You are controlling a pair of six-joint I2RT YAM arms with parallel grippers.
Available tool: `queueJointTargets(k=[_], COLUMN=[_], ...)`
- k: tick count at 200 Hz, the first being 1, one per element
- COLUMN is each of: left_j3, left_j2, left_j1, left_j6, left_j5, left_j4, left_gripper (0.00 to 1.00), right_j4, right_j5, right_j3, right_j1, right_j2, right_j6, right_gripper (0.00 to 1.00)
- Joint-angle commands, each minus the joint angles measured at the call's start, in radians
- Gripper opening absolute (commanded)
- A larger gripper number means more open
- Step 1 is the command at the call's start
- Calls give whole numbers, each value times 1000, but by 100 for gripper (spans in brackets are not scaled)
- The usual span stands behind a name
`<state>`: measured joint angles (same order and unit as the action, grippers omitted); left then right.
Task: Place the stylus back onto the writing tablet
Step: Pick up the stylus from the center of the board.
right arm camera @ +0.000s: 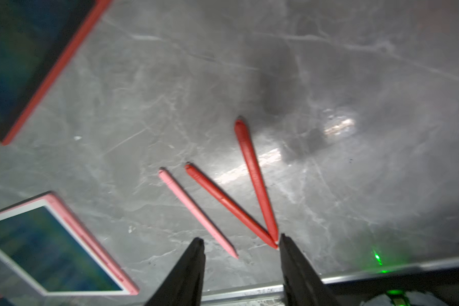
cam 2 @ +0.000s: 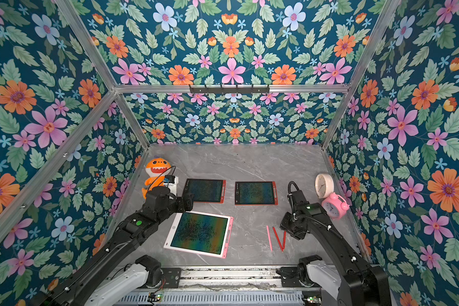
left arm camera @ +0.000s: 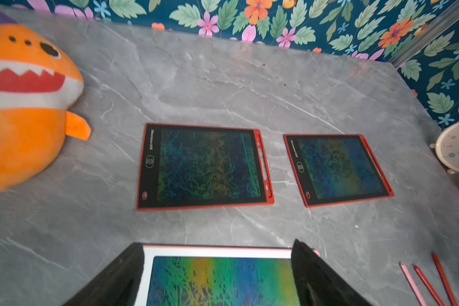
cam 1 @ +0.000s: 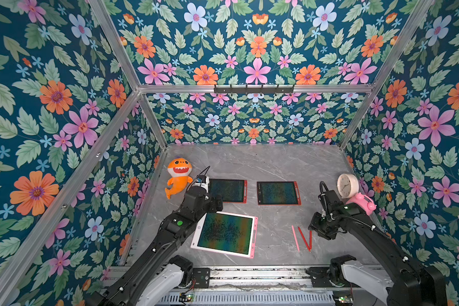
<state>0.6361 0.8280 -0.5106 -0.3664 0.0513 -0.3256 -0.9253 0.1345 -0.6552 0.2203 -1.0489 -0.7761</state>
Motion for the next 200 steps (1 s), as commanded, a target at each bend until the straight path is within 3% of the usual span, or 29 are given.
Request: queueJointTargets(k=[1, 34, 130, 158, 200], left_j3=[-22, -13, -15, -15, -16], left_j2=[-21, -4, -5, -6, -9], left_j1=[-10, -20, -40, -42, -54], left_j6=[-34, -19, -22, -23, -23], left_j5=[-9, -14, -19, -20, -9], left_j4=[-38, -46, -55, -55, -59], left_gripper=[92, 92, 93, 93, 93], right_j4=[-25, 44, 133, 156, 191], right_j5=[-78, -55, -70, -90, -97], right_j3=[22, 46, 38, 51, 45], right_j1=[4, 4, 13, 12, 14], right_j2=[-15, -85, -243, -283, -319], right_j6=[-50, -48, -10, -15, 5], right_gripper=[47, 39, 37, 29, 7])
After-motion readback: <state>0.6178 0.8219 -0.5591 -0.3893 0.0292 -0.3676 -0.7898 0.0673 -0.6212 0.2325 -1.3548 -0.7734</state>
